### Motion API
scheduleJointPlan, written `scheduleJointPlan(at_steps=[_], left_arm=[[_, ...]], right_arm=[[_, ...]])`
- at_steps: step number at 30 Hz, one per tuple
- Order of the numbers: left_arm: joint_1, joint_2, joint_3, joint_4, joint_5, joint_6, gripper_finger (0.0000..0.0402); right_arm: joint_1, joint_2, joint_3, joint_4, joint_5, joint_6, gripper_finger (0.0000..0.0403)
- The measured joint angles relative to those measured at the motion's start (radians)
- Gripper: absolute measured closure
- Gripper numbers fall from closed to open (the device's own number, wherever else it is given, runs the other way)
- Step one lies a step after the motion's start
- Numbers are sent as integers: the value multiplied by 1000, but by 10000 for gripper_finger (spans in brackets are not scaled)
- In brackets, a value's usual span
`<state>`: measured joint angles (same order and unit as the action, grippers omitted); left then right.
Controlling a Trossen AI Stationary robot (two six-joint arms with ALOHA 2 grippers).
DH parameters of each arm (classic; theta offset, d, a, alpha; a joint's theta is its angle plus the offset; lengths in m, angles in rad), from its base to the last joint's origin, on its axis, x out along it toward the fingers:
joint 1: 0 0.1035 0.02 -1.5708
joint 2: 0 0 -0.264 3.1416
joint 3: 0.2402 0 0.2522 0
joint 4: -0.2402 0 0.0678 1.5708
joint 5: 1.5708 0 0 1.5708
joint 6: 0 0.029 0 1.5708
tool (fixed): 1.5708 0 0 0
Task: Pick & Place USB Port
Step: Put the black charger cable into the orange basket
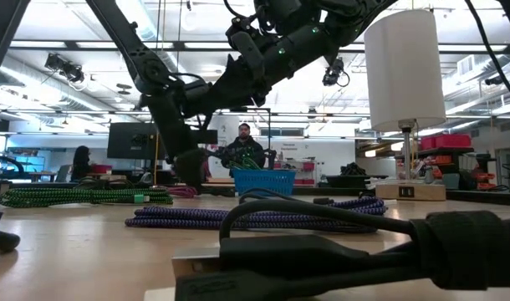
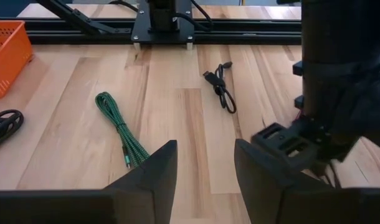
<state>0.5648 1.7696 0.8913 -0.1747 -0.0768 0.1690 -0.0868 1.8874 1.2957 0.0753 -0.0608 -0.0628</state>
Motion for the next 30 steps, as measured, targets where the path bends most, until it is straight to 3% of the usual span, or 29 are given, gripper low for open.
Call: scheduleJointPlan(at_steps=[3, 4, 6, 12, 17, 24, 30], left_arm=[[-1, -2, 0, -21, 59, 0, 330], [-2, -4, 0, -30, 56, -1, 362], [-2, -6, 0, -36, 11, -5, 383], [-8, -32, 0, -79, -41, -2, 392], [-24, -140, 0, -123, -58, -7, 392], [-80, -426, 0, -445, -61, -85, 392], [-223, -748, 0, -751, -73, -223, 392]], right_arm=[[0, 0, 0, 0, 0, 0, 243], [0, 0, 0, 0, 0, 0, 243], [0, 0, 0, 0, 0, 0, 243], [0, 0, 0, 0, 0, 0, 243], [-1, 0, 0, -1, 0, 0, 243], [-4, 0, 0, -10, 1, -2, 243], [-16, 0, 0, -23, 0, -1, 243]])
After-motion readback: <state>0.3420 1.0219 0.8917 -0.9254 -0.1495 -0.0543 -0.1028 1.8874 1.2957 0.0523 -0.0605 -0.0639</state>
